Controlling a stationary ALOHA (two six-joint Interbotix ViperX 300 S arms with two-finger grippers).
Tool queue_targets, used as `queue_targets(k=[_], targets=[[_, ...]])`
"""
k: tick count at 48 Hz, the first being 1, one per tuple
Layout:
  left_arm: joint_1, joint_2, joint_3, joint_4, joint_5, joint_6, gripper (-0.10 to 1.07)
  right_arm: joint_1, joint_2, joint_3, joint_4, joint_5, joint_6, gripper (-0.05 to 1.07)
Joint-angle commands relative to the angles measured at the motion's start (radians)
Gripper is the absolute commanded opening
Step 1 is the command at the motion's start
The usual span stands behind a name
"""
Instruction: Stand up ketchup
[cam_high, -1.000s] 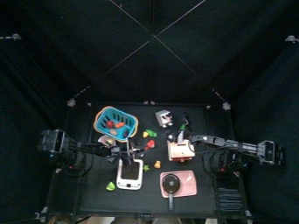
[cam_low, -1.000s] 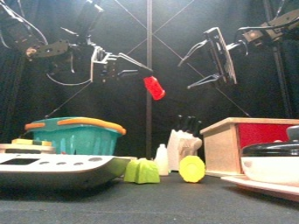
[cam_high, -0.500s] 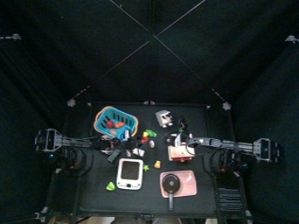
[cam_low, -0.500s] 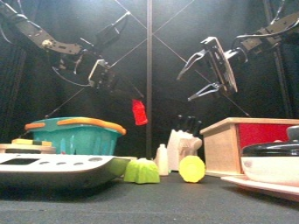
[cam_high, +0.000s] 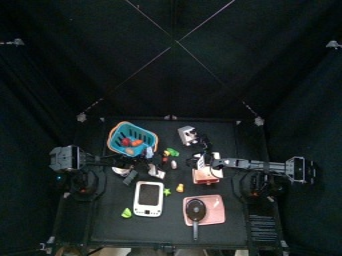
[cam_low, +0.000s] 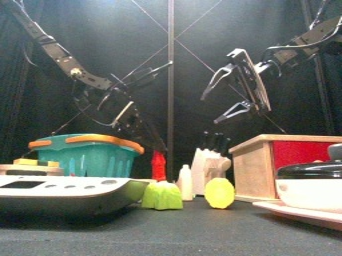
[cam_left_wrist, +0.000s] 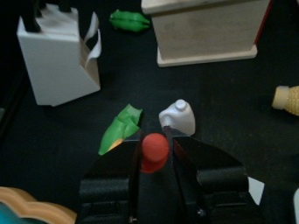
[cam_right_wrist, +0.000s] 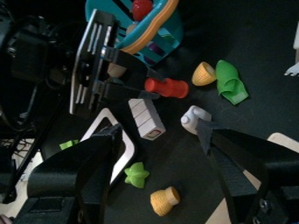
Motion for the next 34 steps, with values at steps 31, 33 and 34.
queue_targets(k=[31,33,34], targets=[[0.005,0.084,-0.028,-0.028,-0.057,-0.147,0.54,0.0,-0.009,0.012,0.003,0.017,-0.002,0.98],[0.005,0.089,-0.028,-0.028,-0.057,-0.149,0.54,0.0,-0.009,0.012,0.003,0.018,-0.002,0.98],[0.005,0.092,-0.026,-0.026,-0.057,-0.15,0.54,0.0,-0.009,0.012,0.003,0.018,-0.002,0.98]])
